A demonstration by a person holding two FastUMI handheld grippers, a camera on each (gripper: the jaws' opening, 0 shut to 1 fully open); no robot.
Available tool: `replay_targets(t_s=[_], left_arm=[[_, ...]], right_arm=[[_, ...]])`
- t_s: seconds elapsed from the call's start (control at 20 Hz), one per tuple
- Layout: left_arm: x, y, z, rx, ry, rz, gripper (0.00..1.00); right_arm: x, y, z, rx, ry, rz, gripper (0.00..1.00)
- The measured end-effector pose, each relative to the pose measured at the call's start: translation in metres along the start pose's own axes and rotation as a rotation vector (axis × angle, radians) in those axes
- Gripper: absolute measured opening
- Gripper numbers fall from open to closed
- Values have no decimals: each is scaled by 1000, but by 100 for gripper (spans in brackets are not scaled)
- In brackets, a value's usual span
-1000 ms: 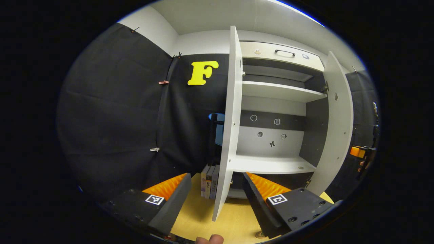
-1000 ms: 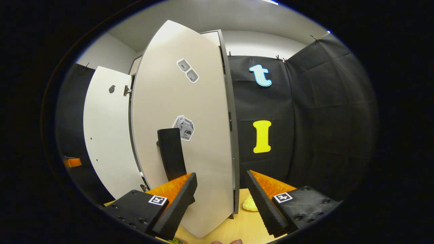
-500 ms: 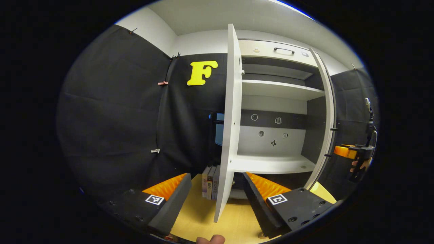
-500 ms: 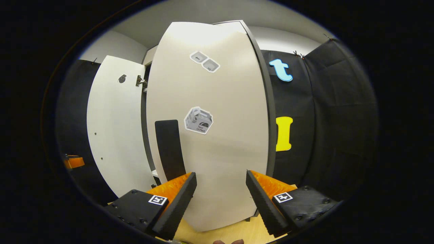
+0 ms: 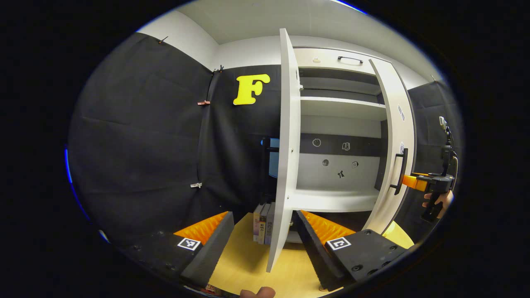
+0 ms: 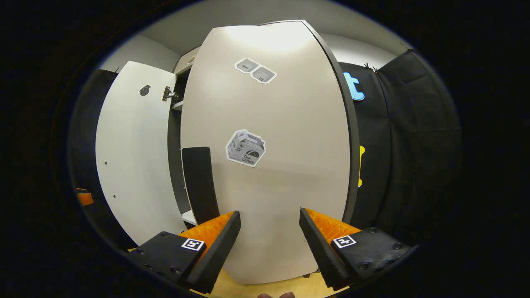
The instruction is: Grasp the bottle in the cabinet with the left hand and place it on the coaster, then close the right door with the right hand and the left door with the left hand.
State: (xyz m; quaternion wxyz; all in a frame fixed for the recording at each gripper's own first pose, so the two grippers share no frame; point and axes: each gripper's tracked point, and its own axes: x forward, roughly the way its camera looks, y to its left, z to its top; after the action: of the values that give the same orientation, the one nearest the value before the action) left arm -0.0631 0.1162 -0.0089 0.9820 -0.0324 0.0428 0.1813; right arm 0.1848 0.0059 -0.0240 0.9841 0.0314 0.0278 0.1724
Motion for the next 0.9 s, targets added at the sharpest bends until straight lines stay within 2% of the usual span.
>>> replay_targets(t_s=[0.15, 0.35, 0.65, 0.9], left_arm=[[1, 4, 4, 10, -7, 0, 95], [14, 21, 5, 13, -4, -18, 95], [27, 44, 16, 30, -16, -54, 95], [65, 66, 23, 58, -22, -64, 95]], right_arm=[[-2, 1, 1, -11, -1, -7, 96], [-29, 9, 11, -60, -28, -11, 98], [-79, 16, 32, -68, -54, -81, 95], [-119, 9, 40, -81, -70, -161, 95]])
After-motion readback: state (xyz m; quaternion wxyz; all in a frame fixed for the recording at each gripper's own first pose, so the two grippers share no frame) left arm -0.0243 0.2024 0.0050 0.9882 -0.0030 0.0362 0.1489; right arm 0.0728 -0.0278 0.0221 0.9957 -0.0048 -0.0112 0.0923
